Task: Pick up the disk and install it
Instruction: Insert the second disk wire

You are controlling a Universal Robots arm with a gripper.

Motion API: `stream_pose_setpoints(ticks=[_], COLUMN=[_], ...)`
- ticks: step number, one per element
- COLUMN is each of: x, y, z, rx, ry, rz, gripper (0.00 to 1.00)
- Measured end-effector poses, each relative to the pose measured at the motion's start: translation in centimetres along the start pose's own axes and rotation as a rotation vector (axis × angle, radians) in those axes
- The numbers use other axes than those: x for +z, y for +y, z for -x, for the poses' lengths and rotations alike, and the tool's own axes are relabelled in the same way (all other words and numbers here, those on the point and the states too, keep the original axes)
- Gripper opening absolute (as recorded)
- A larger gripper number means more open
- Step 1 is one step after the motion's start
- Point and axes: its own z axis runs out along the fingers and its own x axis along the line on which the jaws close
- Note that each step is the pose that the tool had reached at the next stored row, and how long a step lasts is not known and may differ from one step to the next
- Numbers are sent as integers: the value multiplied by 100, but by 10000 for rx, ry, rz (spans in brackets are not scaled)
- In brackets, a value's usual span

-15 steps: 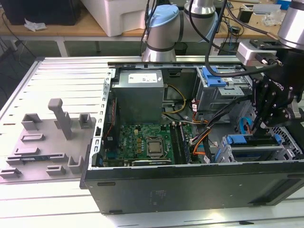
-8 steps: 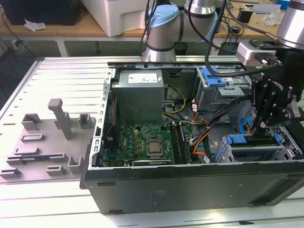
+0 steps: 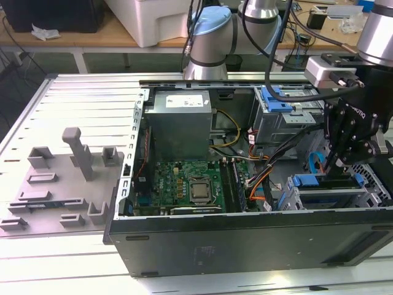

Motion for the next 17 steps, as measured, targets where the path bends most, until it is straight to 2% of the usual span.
stream_pose_setpoints(ticks=[17], x=[38], y=[-1], z=[-7], rx=[-124], ry=[-2], rz=[-18], gripper=[16])
